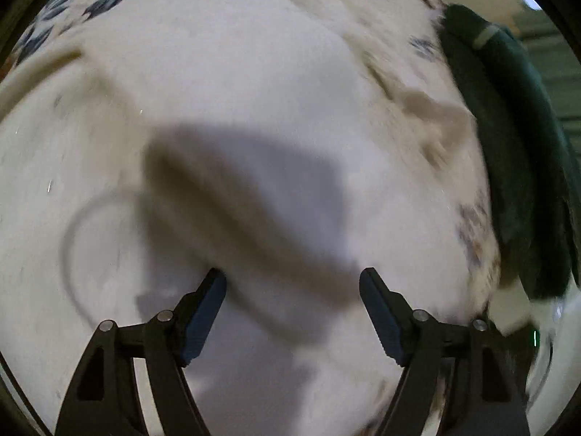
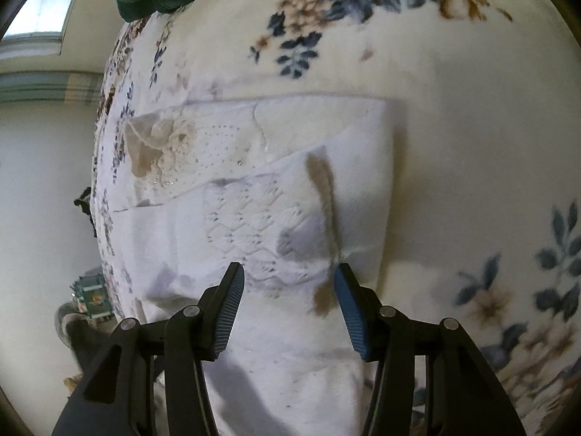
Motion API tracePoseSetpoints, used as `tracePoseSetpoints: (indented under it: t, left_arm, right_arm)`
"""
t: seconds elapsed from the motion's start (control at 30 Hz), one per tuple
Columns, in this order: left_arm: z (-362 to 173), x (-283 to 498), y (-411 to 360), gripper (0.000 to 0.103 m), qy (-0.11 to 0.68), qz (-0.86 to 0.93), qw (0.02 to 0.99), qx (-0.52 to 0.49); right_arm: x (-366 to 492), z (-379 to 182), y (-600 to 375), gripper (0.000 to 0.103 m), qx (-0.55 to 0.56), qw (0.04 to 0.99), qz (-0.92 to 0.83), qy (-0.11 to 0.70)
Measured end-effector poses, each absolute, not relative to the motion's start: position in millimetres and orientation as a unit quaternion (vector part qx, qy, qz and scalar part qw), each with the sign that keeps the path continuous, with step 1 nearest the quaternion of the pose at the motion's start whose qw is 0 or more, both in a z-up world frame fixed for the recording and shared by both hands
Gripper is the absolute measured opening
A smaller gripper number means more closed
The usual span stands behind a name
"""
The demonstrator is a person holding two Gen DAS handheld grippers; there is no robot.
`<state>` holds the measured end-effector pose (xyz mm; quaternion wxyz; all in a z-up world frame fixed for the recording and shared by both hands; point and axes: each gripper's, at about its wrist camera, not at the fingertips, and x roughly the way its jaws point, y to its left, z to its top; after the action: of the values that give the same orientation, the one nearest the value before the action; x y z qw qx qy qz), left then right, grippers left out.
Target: Fold small clothes
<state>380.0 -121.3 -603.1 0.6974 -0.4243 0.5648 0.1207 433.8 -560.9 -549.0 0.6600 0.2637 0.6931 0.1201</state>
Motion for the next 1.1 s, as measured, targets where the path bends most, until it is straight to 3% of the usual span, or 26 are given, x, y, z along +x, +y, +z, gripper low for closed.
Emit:
tracePoseSetpoints:
  t: [0.03, 0.07, 0.1, 0.13, 0.2, 0.33, 0.53, 0.63, 0.7, 0.83, 0.93, 1.1]
  left_arm:
    - [-606.5, 388.0, -120.6, 0.067, 0.564, 0.126, 0.699, -0.422]
    - [-609.3, 393.9, -119.8, 0.042, 0.564, 0.136, 0.701, -0.414]
    - [-609.7, 399.1, -119.4, 0.021, 0.566, 0.142, 0.704, -0.405]
    - [-609.3, 400.5, -118.6, 0.017, 0.564, 0.144, 0.709, -0.399]
    - [-602.7, 395.1, -120.0, 0.014, 0.553, 0.144, 0.717, -0.399]
    - [-578.4, 384.4, -123.9, 0.014, 0.543, 0.139, 0.737, -0.379]
    - [-588.3, 381.1, -127.6, 0.016, 0.557, 0.129, 0.730, -0.374]
    - [-591.9, 368.7, -122.5, 0.026, 0.568, 0.127, 0.714, -0.389]
    - [-584.7, 360.1, -119.7, 0.045, 0.567, 0.136, 0.715, -0.386]
    - [-564.3, 344.3, -100.8, 0.049, 0.535, 0.159, 0.729, -0.395]
    - [-565.8, 351.9, -73.0, 0.049, 0.523, 0.191, 0.730, -0.397]
    - [-577.2, 371.6, -39.3, 0.049, 0.519, 0.237, 0.734, -0.368]
  right_arm:
    - [431.9, -550.3, -561.2, 0.053, 0.269, 0.659, 0.121, 0.692]
    - [429.7, -552.1, -561.1, 0.042, 0.272, 0.661, 0.116, 0.690]
    - [427.9, -553.8, -560.6, 0.021, 0.276, 0.664, 0.111, 0.687]
    - [426.4, -555.2, -560.4, 0.013, 0.279, 0.665, 0.110, 0.684]
    - [422.2, -556.6, -559.4, 0.008, 0.277, 0.672, 0.104, 0.679]
    - [415.7, -543.0, -556.0, 0.007, 0.257, 0.701, 0.106, 0.657]
    - [402.3, -520.7, -562.5, 0.007, 0.238, 0.710, 0.124, 0.651]
    - [394.5, -529.2, -560.5, 0.007, 0.215, 0.694, 0.126, 0.675]
    - [390.1, -544.0, -558.4, 0.008, 0.209, 0.670, 0.125, 0.701]
    - [392.8, -551.3, -564.9, 0.017, 0.221, 0.650, 0.126, 0.716]
    - [404.2, -541.8, -575.5, 0.037, 0.245, 0.667, 0.119, 0.694]
    - [429.7, -555.4, -573.3, 0.038, 0.271, 0.661, 0.123, 0.689]
